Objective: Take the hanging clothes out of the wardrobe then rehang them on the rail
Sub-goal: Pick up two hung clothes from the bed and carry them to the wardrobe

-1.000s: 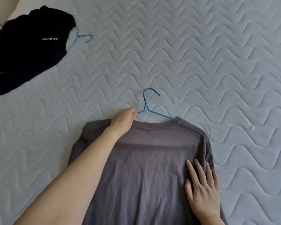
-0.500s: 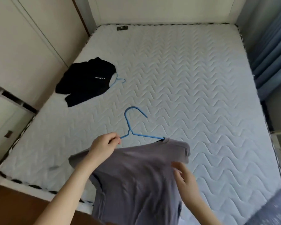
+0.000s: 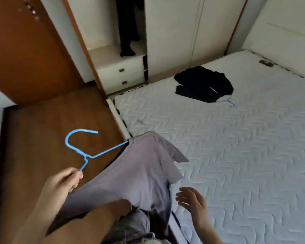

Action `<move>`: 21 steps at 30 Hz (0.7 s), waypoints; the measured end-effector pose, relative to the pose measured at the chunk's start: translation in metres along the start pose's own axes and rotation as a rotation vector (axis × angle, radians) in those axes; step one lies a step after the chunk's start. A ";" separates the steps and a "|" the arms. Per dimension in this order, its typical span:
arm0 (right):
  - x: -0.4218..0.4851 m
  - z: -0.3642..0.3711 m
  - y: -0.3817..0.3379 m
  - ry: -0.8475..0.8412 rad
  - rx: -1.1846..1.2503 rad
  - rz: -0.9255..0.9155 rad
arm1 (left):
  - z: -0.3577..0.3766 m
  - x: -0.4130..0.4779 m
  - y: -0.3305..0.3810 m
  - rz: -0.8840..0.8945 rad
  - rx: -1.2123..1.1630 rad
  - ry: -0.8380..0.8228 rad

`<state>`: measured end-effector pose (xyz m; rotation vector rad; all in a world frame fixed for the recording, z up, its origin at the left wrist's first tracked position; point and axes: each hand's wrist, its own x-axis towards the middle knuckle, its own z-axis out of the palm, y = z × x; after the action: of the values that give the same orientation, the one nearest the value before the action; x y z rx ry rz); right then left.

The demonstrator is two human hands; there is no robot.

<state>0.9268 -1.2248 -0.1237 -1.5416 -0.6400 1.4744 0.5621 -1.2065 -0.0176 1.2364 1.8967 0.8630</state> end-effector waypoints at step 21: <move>0.074 0.412 0.028 -0.434 -0.405 0.053 | -0.252 0.013 -0.187 -0.454 -0.244 0.516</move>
<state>0.5352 -1.0761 -0.1455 -1.5470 -1.2212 1.8196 0.2614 -1.2933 -0.0407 0.4237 2.2571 1.1872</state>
